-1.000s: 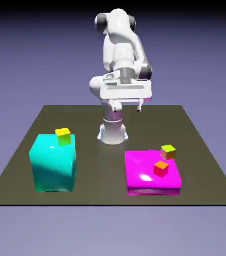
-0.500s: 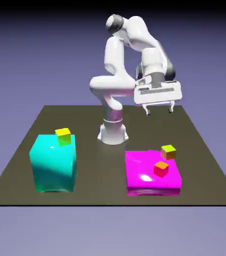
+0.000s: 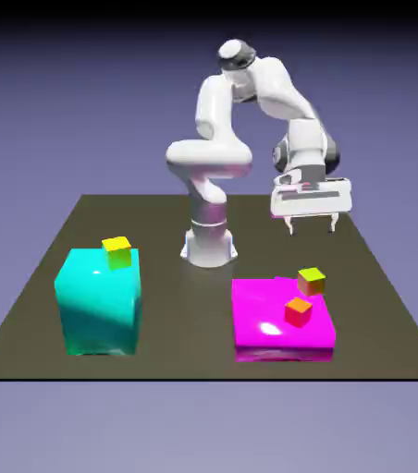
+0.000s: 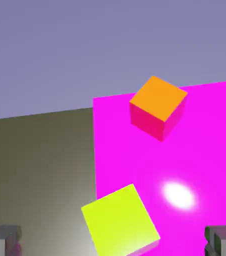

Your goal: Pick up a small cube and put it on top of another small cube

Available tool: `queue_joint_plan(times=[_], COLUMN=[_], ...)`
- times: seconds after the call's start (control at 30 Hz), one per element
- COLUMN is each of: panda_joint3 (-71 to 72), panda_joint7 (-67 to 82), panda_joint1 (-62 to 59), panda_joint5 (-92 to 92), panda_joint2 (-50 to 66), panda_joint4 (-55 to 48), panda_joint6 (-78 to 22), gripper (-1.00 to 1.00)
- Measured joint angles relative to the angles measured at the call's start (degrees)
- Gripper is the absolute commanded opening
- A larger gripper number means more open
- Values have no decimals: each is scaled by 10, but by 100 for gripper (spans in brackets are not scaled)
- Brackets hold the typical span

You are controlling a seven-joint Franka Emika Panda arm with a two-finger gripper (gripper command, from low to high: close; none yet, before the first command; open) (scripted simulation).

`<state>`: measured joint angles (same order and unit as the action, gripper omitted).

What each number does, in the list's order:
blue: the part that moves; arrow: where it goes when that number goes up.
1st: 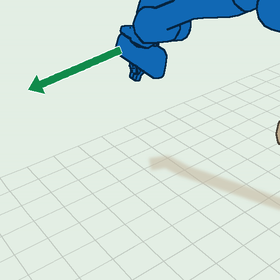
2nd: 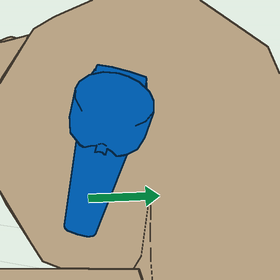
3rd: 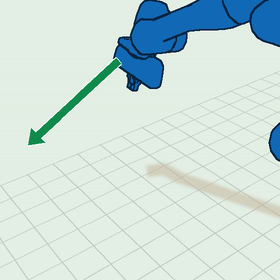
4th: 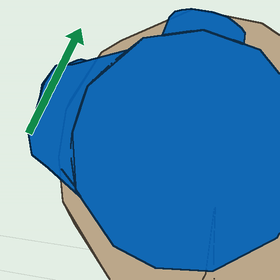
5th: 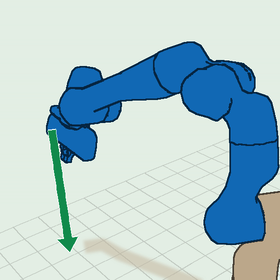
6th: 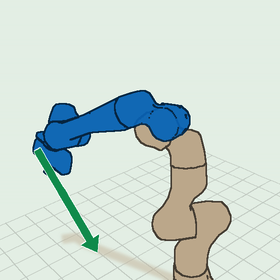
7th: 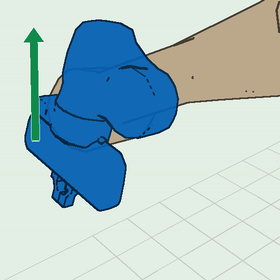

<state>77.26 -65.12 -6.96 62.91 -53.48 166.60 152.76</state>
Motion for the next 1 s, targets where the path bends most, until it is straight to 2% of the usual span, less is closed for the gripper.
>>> queue_joint_plan(times=[0.5,0.57,0.8,0.83,1.0], panda_joint3=[311,314,450,464,406], panda_joint7=[-91,-92,7,17,-24], panda_joint1=[-31,-31,-145,-157,-108], panda_joint5=[254,256,430,448,374], panda_joint2=[-84,-85,-168,-177,-141], panda_joint4=[23,23,-48,-55,-25], panda_joint6=[-86,-86,-99,-101,-95], gripper=[0,0,0,-100,-100])
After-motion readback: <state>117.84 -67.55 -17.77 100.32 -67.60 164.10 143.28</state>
